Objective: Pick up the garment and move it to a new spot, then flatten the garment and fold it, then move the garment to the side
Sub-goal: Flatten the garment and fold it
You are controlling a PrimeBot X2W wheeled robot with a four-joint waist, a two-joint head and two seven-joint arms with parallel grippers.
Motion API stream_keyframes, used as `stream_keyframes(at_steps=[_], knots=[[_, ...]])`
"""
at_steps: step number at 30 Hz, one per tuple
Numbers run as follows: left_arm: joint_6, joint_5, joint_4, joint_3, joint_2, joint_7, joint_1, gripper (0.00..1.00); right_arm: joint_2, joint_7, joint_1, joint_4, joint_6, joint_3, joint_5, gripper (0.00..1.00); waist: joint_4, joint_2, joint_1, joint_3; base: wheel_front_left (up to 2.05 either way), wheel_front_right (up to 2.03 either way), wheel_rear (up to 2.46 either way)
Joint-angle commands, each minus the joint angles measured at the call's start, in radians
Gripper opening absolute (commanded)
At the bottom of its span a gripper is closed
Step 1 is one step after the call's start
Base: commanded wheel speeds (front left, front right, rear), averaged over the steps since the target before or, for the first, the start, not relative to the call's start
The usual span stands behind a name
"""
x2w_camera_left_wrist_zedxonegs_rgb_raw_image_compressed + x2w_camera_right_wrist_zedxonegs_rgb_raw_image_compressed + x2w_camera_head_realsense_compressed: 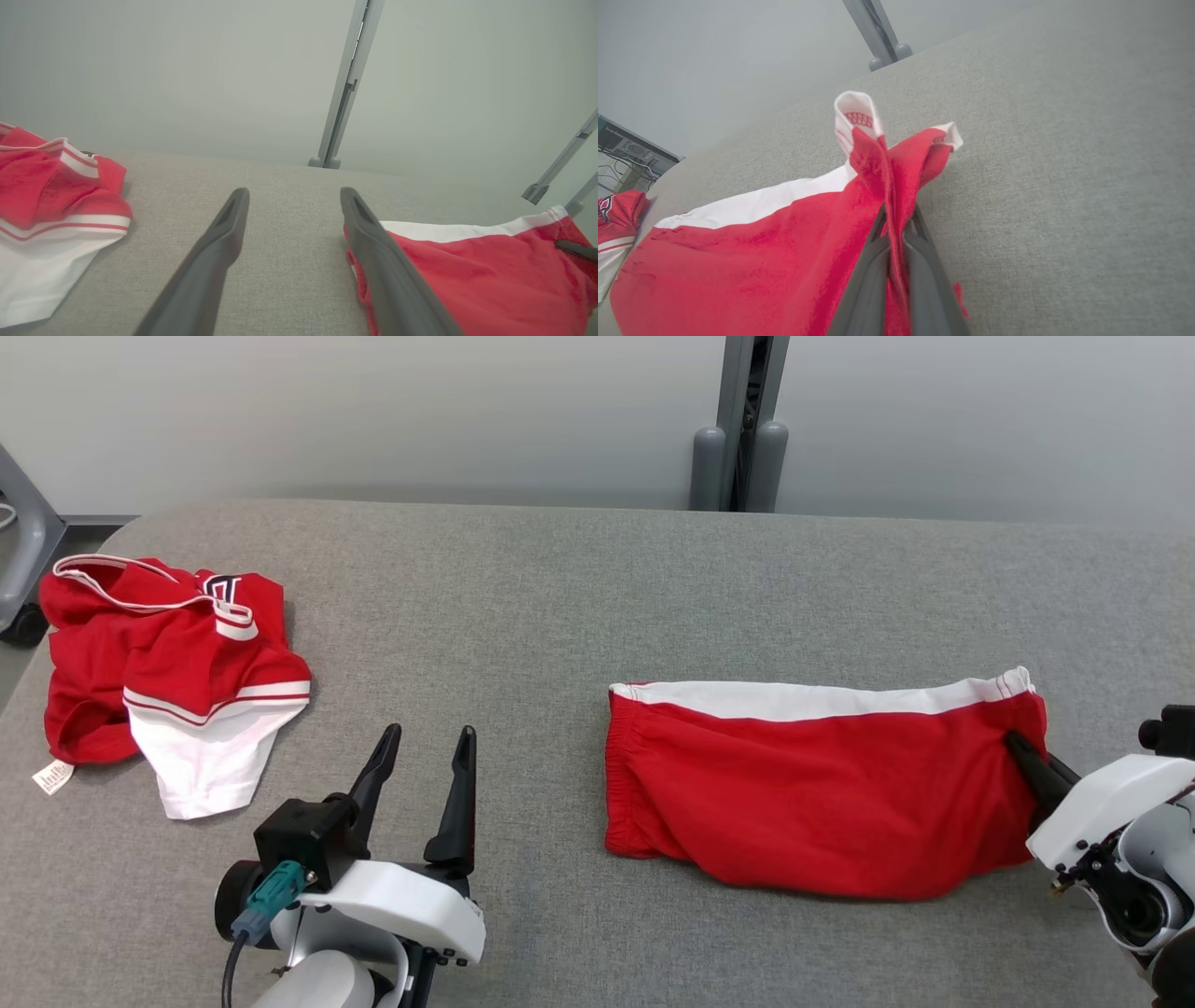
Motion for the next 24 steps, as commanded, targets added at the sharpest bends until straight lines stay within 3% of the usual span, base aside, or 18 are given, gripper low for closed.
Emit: stream_keyframes(at_steps=[1, 13, 20, 24], knots=[[0.006, 0.005, 0.006, 0.01, 0.006, -0.008, 0.005, 1.0, -0.01, 0.011, -0.013, -0.014, 0.0, -0.002, -0.003, 0.0, 0.003, 0.0, 0.0, -0.007, 0.0, 0.0, 0.0], [-0.013, -0.004, 0.029, 0.028, -0.037, -0.022, 0.04, 1.0, 0.047, 0.118, -0.059, -0.065, 0.0, -0.018, -0.077, 0.0, 0.053, 0.0, 0.0, -0.051, 0.0, 0.0, 0.0], [-0.037, 0.002, 0.046, 0.043, -0.065, -0.027, 0.053, 1.0, 0.149, 0.185, -0.089, -0.055, 0.0, -0.046, -0.162, 0.0, 0.09, 0.0, 0.0, -0.062, 0.0, 0.0, 0.0], [-0.053, 0.012, 0.052, 0.053, -0.08, -0.028, 0.06, 1.0, 0.243, 0.216, -0.099, -0.019, 0.0, -0.073, -0.235, 0.0, 0.112, 0.0, 0.0, -0.061, 0.0, 0.0, 0.0]])
